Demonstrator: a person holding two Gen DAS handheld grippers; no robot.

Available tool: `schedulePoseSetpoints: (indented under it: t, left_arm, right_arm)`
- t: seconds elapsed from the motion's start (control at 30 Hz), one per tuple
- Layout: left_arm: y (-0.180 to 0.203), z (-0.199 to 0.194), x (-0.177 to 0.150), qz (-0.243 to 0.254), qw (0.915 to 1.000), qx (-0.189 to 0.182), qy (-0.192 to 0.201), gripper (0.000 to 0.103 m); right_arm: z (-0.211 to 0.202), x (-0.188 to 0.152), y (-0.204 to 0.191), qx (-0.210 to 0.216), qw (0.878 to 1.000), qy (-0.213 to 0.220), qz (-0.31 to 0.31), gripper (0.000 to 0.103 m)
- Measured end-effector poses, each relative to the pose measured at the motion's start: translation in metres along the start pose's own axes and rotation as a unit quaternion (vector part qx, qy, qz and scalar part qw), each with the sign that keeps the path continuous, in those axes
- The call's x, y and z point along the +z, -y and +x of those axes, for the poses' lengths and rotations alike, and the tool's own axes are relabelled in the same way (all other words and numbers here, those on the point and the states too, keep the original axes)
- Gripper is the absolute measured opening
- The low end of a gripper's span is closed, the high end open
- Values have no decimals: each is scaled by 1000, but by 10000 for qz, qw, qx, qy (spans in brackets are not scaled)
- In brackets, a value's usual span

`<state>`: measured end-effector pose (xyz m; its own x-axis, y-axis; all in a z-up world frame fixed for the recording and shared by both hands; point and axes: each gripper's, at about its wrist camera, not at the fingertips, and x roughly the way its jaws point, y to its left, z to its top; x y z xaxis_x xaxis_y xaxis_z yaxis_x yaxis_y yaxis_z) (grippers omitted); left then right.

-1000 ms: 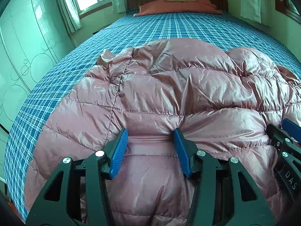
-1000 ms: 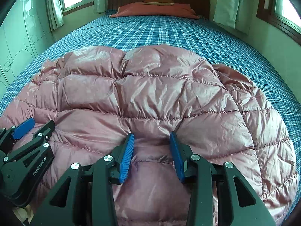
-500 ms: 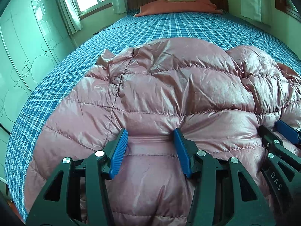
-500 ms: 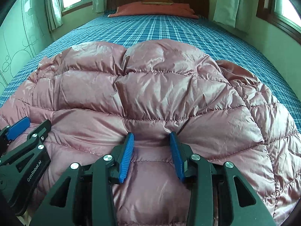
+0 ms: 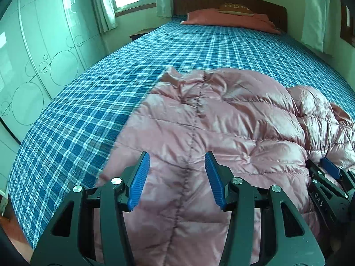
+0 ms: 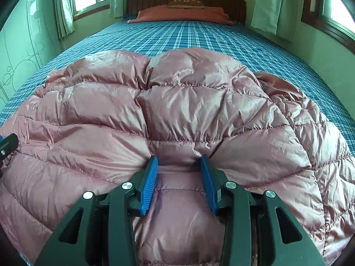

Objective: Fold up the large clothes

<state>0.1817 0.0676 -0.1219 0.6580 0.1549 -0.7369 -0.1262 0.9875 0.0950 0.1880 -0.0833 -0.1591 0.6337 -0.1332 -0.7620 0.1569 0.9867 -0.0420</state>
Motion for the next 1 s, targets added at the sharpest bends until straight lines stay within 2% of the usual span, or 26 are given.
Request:
schedulePoseSetpoints:
  t: [0.2,0.27,0.4,0.57,0.7,0.77,0.9,1.0]
  left_arm:
    - [-54,-2,-6,-722,9968,-107,-337,58]
    - [-65,0,-10,-939,9941,-244,-493,62]
    - [-84,7,-22,-1589,9811,-769,-791,66]
    - [-81,30,-23,-1780,9707,-1224,-1049,67]
    - [-87,43,-28,-2187,9551,-1608,-1189,67]
    - [-87,46,-31,-2318,9502,-1718,-1180,68]
    - [-81,47,-30,-2187,9541,-1725,-1104,68]
    - [-81,52,-27,-2187,9535,-1762,-1097,68]
  right_arm:
    - [0,0,1,10,10000,15,5,40]
    - [0,0,0,9,10000,17,5,40]
    - [0,0,0,7,10000,18,1,40]
    - [0,0,0,13,10000,18,5,40]
    - [0,-1,-1,-6,10000,19,-8,40]
    - [1,-1,-1,-7,10000,19,-11,40]
    - [0,0,-1,-14,10000,20,-13,40]
    - [-1,0,0,-31,10000,21,-23,40]
